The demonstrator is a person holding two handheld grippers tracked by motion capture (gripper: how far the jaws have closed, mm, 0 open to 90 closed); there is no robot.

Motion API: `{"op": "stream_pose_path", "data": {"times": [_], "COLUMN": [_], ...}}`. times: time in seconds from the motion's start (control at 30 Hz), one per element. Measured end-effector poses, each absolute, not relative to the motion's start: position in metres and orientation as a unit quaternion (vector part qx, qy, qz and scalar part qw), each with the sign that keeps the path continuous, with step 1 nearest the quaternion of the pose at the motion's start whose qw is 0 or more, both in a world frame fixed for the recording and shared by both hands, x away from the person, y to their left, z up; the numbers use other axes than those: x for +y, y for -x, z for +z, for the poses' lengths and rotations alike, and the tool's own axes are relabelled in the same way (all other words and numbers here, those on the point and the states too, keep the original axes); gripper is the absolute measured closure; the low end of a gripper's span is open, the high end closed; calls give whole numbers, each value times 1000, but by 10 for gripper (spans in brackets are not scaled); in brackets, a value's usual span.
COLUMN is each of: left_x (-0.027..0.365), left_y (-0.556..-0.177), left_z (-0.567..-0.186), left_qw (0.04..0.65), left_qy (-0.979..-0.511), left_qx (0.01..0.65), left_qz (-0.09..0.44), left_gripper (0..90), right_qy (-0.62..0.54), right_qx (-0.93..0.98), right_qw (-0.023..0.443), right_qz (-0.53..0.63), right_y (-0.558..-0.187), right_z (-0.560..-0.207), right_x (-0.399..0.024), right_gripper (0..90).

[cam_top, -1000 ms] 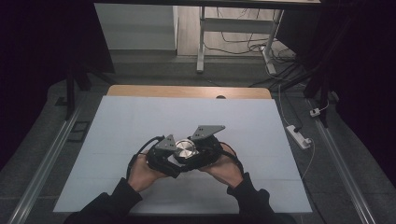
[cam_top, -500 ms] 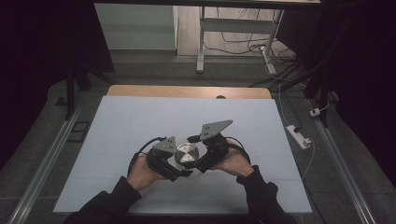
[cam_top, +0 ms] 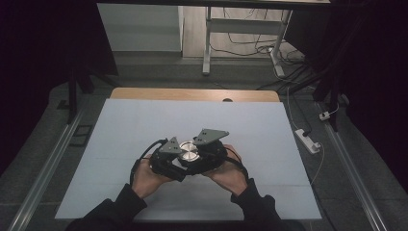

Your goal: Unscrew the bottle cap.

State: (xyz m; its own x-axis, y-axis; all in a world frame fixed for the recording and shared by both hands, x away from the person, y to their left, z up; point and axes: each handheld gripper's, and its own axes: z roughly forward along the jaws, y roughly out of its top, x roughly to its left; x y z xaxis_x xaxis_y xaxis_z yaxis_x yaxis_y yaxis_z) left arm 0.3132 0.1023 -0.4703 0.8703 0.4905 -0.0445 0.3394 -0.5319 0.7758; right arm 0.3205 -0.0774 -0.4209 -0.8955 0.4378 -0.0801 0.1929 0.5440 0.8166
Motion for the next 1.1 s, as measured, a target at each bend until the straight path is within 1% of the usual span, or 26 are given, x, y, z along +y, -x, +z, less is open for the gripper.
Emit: {"op": "stream_pose_path", "data": {"times": [0.1,0.13,0.17,0.33,0.37,0.4,0.43,0.47,0.53,0.57,0.63,0.67,0.7,0.73,0.77,0.8,0.83,0.9,0.93,1.03,1.07,1.1], "left_x": [103,104,105,105,106,106,106,106,104,103,104,106,107,108,108,108,108,106,106,103,104,104], "left_y": [-314,-315,-315,-316,-316,-315,-315,-315,-315,-315,-316,-316,-316,-317,-317,-317,-317,-315,-315,-313,-313,-314], "left_z": [-470,-471,-471,-470,-471,-471,-471,-471,-471,-471,-470,-470,-470,-469,-469,-469,-468,-468,-468,-468,-467,-467], "left_qw": [425,427,432,442,445,453,458,463,469,466,459,455,452,447,445,442,437,433,432,430,429,431], "left_qy": [-871,-872,-872,-879,-882,-880,-879,-877,-874,-874,-873,-872,-871,-871,-868,-867,-868,-866,-867,-868,-869,-868], "left_qx": [231,225,218,173,154,142,130,124,130,138,161,178,188,199,210,218,224,234,235,234,233,233], "left_qz": [82,78,69,37,28,20,11,4,1,8,26,38,46,55,61,69,77,84,85,87,84,82], "left_gripper": [158,157,157,157,158,157,157,157,157,157,157,157,157,157,157,157,157,157,157,157,158,157], "right_qy": [-175,-166,-166,-112,-92,-49,-49,-32,-19,-25,-61,-79,-112,-112,-125,-157,-157,-175,-187,-191,-188,-184], "right_qx": [867,867,867,874,875,873,873,870,862,861,863,861,862,862,863,864,864,864,862,861,861,861], "right_qw": [129,108,108,53,45,19,19,5,-16,-20,-6,-3,19,19,35,60,60,86,100,120,123,121], "right_qz": [449,457,457,469,472,484,484,492,506,508,502,502,494,494,488,474,474,465,461,457,457,459], "right_y": [-321,-325,-325,-333,-334,-336,-336,-338,-341,-342,-343,-343,-341,-341,-339,-335,-335,-331,-328,-324,-323,-321], "right_z": [-422,-421,-421,-420,-420,-421,-421,-422,-423,-423,-419,-416,-410,-410,-408,-408,-408,-410,-412,-417,-418,-418], "right_x": [-79,-83,-83,-94,-96,-101,-101,-104,-108,-110,-111,-112,-111,-111,-109,-103,-103,-96,-91,-83,-82,-81], "right_gripper": [184,195,195,195,195,195,195,195,192,176,76,49,29,29,29,39,39,70,71,140,181,190]}}
